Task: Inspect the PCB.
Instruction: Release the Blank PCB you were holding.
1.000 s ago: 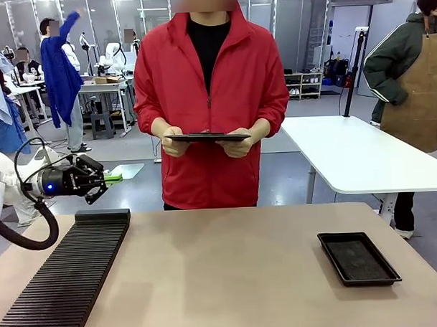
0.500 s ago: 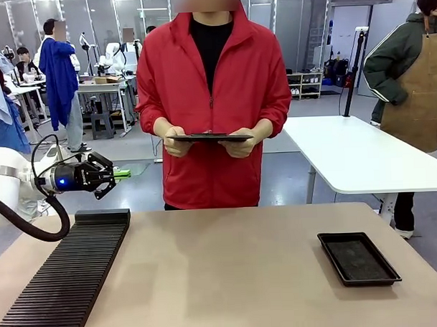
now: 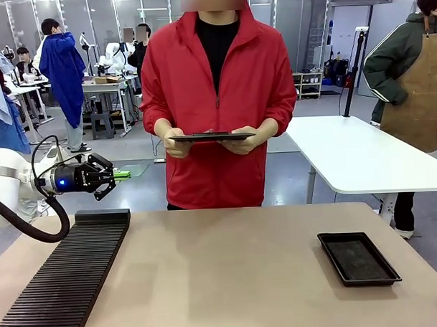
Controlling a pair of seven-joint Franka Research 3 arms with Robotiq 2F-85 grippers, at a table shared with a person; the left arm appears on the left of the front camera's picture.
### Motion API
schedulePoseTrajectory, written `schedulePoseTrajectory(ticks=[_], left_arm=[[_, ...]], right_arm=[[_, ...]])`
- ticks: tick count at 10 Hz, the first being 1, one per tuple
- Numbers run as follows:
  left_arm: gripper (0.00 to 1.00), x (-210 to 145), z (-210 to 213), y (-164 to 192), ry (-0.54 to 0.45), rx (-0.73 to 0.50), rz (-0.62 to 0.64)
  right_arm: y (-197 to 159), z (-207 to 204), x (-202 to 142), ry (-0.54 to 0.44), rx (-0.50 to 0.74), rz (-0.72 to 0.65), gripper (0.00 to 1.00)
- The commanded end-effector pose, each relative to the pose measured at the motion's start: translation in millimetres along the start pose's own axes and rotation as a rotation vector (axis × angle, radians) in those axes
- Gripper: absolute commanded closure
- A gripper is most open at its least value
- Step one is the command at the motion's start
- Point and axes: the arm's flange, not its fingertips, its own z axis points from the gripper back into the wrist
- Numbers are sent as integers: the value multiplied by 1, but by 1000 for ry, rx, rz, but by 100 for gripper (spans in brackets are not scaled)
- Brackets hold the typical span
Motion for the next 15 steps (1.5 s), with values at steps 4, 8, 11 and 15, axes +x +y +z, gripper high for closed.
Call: schedulePoseTrajectory(ticks=[4, 8, 11, 15], left_arm=[[97, -1, -1, -1, 12, -10, 14], [97, -1, -1, -1, 12, -10, 14], [97, -1, -1, -1, 12, -10, 14], [97, -1, -1, -1, 12, -10, 14]], right_arm=[[1, 0, 1, -9, 12, 21, 0], [1, 0, 1, -9, 12, 21, 0], [1, 0, 1, -9, 12, 21, 0], [1, 0, 1, -9, 12, 21, 0]])
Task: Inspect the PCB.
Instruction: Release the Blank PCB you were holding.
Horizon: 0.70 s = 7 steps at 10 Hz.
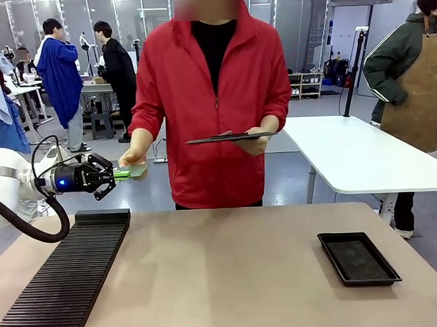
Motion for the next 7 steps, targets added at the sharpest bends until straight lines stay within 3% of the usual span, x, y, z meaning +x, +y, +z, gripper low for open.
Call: schedulePoseTrajectory(ticks=[1, 7], left_arm=[[97, -1, -1, -1, 12, -10, 14], [97, -1, -1, -1, 12, -10, 14]], right_arm=[[1, 0, 1, -9, 12, 21, 0], [1, 0, 1, -9, 12, 21, 0]])
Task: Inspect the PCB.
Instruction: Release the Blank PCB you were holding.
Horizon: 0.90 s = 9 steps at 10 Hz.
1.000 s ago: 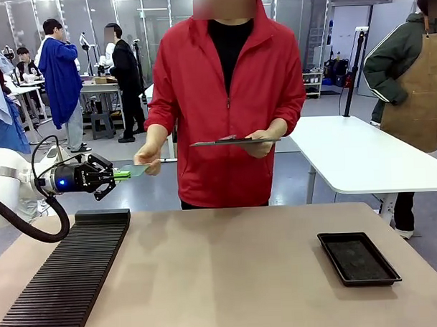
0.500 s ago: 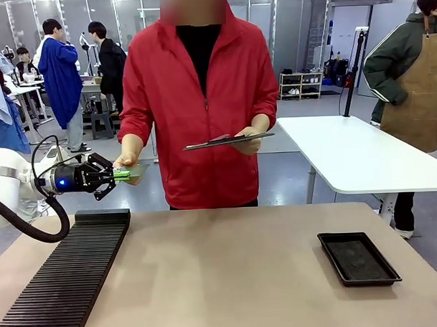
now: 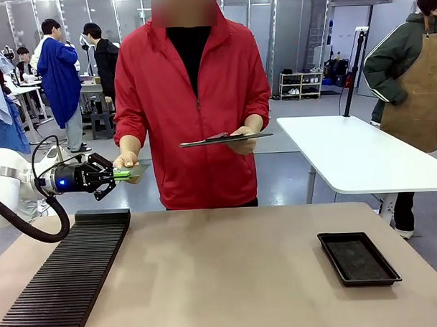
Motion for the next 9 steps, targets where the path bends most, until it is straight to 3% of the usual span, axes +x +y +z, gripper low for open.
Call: schedulePoseTrajectory(ticks=[1, 4, 5, 6, 7, 8, 9], left_arm=[[97, -1, 0, -2, 11, -10, 13], [97, 0, 0, 0, 0, 0, 0], [62, -2, 0, 0, 36, -14, -23], [66, -2, 1, 0, 23, -19, -25], [31, -1, 2, 0, 24, -25, -22], [35, -1, 3, 0, 23, -22, -19], [0, -1, 4, 1, 26, -27, -21]], right_arm=[[1, 0, 1, -9, 12, 21, 0], [1, 0, 1, -9, 12, 21, 0], [1, 0, 1, -9, 12, 21, 0], [1, 0, 1, -9, 12, 21, 0], [1, 0, 1, -9, 12, 21, 0], [1, 0, 1, -9, 12, 21, 0], [1, 0, 1, -9, 12, 21, 0]])
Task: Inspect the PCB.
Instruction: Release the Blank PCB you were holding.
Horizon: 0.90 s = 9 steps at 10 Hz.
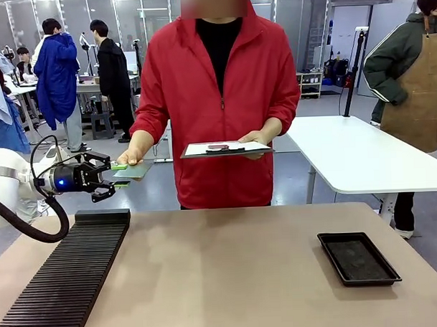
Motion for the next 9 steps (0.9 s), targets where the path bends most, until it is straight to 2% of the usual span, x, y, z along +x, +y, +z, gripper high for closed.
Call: schedulePoseTrajectory(ticks=[1, 2, 9], left_arm=[[4, 0, 2, 2, 21, -21, -18], [0, 0, 3, 2, 24, -20, -22], [0, -3, 5, 3, 32, -12, -33]], right_arm=[[1, 0, 1, -9, 12, 21, 0], [1, 0, 1, -9, 12, 21, 0], [1, 0, 1, -9, 12, 21, 0]])
